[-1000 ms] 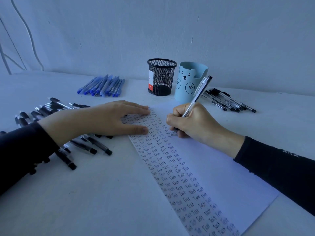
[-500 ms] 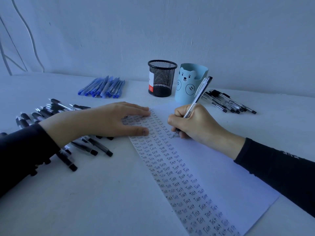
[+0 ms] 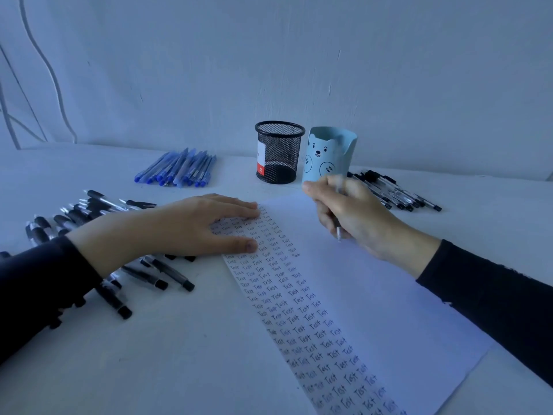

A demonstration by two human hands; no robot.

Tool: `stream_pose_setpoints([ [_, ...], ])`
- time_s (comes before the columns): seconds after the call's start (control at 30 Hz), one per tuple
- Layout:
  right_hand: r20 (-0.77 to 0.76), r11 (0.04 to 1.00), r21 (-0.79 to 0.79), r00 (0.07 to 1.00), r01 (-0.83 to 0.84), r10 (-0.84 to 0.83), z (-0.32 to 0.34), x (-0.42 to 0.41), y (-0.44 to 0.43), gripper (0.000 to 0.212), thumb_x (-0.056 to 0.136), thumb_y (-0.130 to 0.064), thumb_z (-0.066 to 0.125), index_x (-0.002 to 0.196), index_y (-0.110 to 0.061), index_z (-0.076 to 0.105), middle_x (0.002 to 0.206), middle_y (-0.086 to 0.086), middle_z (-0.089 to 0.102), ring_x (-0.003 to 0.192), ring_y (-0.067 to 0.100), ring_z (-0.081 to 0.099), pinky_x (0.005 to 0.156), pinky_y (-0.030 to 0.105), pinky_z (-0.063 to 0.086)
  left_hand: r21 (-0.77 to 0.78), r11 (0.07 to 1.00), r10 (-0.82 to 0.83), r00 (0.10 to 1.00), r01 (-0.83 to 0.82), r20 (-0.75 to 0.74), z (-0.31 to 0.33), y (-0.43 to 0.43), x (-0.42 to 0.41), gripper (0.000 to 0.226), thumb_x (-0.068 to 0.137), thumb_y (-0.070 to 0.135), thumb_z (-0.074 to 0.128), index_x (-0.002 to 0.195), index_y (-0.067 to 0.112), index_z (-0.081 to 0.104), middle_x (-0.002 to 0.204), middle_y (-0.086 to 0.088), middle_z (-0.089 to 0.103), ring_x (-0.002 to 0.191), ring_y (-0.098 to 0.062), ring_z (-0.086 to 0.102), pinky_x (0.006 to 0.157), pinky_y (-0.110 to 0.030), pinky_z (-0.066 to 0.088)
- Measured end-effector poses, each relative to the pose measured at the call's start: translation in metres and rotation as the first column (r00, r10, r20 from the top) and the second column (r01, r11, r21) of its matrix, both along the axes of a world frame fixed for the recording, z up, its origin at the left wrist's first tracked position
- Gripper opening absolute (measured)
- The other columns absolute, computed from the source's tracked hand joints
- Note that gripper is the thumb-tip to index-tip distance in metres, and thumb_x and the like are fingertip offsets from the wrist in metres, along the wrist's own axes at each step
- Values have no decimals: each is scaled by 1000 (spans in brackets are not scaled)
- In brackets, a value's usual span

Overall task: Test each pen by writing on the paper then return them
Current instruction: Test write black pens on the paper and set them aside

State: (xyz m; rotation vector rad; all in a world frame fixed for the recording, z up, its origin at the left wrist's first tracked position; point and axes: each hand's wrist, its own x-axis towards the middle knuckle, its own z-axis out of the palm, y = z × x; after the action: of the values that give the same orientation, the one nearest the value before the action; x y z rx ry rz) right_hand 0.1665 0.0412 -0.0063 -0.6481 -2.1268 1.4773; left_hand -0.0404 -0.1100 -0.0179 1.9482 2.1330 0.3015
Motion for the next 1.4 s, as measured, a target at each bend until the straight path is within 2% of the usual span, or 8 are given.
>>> stream_pose_setpoints([
  [0.1, -66, 981, -185, 997, -56, 44, 8, 2, 7, 44, 101, -50, 37, 109, -14, 61, 40, -1, 34, 34, 11, 25, 43, 21, 19, -2, 1000, -2, 1000, 2, -11, 1, 0, 1, 83, 63, 91, 40, 139, 57, 34, 131, 50, 21, 130, 20, 17, 110, -18, 13],
  [0.23, -123, 964, -250, 991, -90, 60, 15, 3, 15, 45, 105, -44, 30, 117, -12, 59, 43, 0, 38, 35, 11, 27, 45, 23, 18, 0, 1000, -9, 1000, 9, -20, 0, 1, 0, 85, 60, 94, 37, 138, 59, 32, 126, 54, 18, 131, 20, 16, 113, -19, 13],
  [0.4, -93, 990, -139, 996, -18, 6, 20, 5, 29, 41, 106, -39, 32, 112, -16, 64, 73, -3, 64, 36, 10, 34, 49, 28, 22, 17, 1000, -20, 999, 21, -29, -3, 2, -4, 80, 60, 98, 36, 133, 66, 31, 128, 57, 18, 129, 25, 15, 114, -19, 15],
  [0.63, -170, 990, -73, 977, 121, -132, 37, 16, 44, 31, 103, -37, 43, 98, -19, 68, 75, -4, 65, 46, 13, 42, 46, 22, 33, 36, 999, -25, 999, 26, -45, -5, 3, -4, 75, 62, 97, 36, 130, 67, 32, 127, 57, 17, 129, 26, 15, 115, -17, 14],
  [0.8, -472, 884, -144, 754, 445, -457, 56, 36, 80, 9, 92, -11, 58, 83, -8, 57, 76, 9, 61, 54, 20, 63, 56, 28, 55, 47, 999, -23, 999, 25, -28, -7, 3, -6, 75, 59, 98, 36, 128, 68, 33, 132, 54, 20, 127, 29, 14, 114, -16, 14],
  [1.0, -349, 817, 132, 798, 561, -491, 28, 56, 126, 12, 87, -5, 66, 84, -14, 58, 89, 5, 66, 88, 21, 69, 87, 33, 56, 58, 998, -23, 999, 25, -41, -7, 4, -6, 74, 59, 99, 35, 126, 68, 33, 136, 50, 22, 129, 27, 14, 114, -15, 15],
  [1.17, -195, 725, 505, 880, 469, -434, -5, 54, 132, 7, 84, -9, 74, 80, -9, 69, 84, -4, 70, 73, -1, 64, 68, 8, 47, 49, 999, -21, 999, 23, -43, -5, 3, -4, 78, 57, 99, 32, 128, 66, 33, 137, 48, 21, 132, 22, 18, 116, -18, 16],
  [1.4, 67, 507, 822, 841, 258, -537, -20, 53, 133, 9, 87, -25, 66, 83, -22, 73, 89, -8, 67, 86, 15, 61, 82, 34, 45, 38, 999, -26, 998, 28, -50, -5, 3, -4, 79, 57, 100, 31, 128, 67, 32, 135, 50, 19, 132, 22, 17, 115, -19, 16],
])
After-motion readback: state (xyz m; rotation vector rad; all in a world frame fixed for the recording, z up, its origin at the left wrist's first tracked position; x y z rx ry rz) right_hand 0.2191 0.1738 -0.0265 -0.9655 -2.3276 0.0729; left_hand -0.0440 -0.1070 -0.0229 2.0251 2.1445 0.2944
